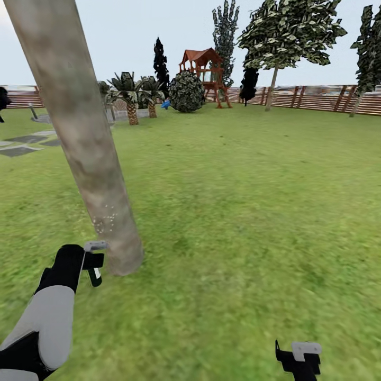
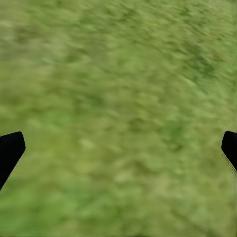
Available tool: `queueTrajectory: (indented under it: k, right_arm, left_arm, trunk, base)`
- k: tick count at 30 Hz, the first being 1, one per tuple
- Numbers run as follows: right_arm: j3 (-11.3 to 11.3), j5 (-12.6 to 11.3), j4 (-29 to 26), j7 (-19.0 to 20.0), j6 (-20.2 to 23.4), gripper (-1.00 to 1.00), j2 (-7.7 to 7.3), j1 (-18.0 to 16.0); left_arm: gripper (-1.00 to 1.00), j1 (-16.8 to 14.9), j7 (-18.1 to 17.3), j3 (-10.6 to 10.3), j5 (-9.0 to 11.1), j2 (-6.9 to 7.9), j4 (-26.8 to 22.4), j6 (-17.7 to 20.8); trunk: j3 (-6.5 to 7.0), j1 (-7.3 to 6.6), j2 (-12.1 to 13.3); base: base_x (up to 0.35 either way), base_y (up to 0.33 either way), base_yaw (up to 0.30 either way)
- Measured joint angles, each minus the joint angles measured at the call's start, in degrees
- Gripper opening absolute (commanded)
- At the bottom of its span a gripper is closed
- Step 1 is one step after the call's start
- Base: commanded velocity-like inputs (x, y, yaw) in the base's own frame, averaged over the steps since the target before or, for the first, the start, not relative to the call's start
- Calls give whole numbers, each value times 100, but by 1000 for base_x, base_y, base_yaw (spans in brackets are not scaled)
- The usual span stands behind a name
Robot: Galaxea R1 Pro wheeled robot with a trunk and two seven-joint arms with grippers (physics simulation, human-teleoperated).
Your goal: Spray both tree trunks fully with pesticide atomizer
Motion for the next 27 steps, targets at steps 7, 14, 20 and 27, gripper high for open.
queueTrajectory:
  k: [7, 14, 20, 27]
  right_arm:
    - [0, 0, 2, 0, 0, 100, 1, -2]
    - [0, 7, 1, 0, 0, 100, 8, -1]
    - [-5, 9, 0, -9, -1, 100, -2, 0]
    - [0, 9, 1, -6, -4, 100, -1, -1]
  left_arm:
    - [-100, 29, 0, 32, -53, 21, 5, -15]
    - [-100, 455, 113, 63, -33, 24, 54, -408]
    - [-100, 575, 480, 96, -9, 30, 85, -543]
    - [-100, 588, 550, 101, 2, 16, 71, -550]
  trunk:
    - [0, 1, 0]
    - [0, 1, 0]
    - [0, 1, 0]
    - [0, 0, 0]
  base:
    - [135, -253, 131]
    - [94, -269, 200]
    - [120, -269, 5]
    - [221, -262, 64]
